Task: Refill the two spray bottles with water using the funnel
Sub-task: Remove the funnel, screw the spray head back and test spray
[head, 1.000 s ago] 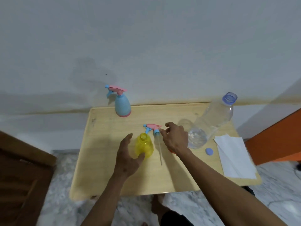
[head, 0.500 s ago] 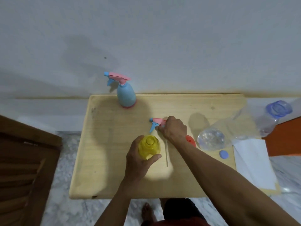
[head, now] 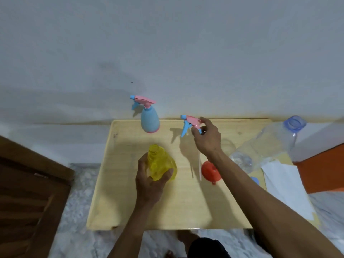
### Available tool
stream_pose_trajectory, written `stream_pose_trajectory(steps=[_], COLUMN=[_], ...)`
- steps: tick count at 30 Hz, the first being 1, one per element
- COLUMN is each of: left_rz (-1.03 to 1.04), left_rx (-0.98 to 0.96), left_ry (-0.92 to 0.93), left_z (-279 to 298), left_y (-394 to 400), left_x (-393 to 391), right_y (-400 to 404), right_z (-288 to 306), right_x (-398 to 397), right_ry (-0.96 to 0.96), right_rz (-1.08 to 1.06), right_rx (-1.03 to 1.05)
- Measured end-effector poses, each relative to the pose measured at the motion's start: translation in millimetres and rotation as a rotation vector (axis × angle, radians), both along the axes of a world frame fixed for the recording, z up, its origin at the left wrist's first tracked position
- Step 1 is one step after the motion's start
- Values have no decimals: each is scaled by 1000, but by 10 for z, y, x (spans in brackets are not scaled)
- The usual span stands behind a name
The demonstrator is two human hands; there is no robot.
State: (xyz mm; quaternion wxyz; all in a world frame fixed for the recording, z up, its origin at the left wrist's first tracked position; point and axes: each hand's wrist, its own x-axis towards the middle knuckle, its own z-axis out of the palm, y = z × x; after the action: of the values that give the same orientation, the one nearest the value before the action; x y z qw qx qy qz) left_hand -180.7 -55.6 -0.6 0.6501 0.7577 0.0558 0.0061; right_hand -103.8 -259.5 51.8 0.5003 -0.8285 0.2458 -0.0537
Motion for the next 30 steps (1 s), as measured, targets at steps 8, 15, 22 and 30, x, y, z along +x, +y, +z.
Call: stream_pose_trajectory(steps=[8,15,22,30], left_rz=[-55,-156,-189,-229], left_rx=[-98,-18,18,32], left_ry=[-205,-275,-282,-280], left_z=[686,1003,1167,1310], left_y=[176,220,138,-106], left_x=[-188,-387,-550,-588], right_y=[49,251,357,256], right_z=[1299,2412,2754,2568], right_x=[-564,-976,-1095,-1159], right_ry=[-459,-873,-978,-891], right_rz=[-94,-22,108,204], right_rx=[217,203,60,44])
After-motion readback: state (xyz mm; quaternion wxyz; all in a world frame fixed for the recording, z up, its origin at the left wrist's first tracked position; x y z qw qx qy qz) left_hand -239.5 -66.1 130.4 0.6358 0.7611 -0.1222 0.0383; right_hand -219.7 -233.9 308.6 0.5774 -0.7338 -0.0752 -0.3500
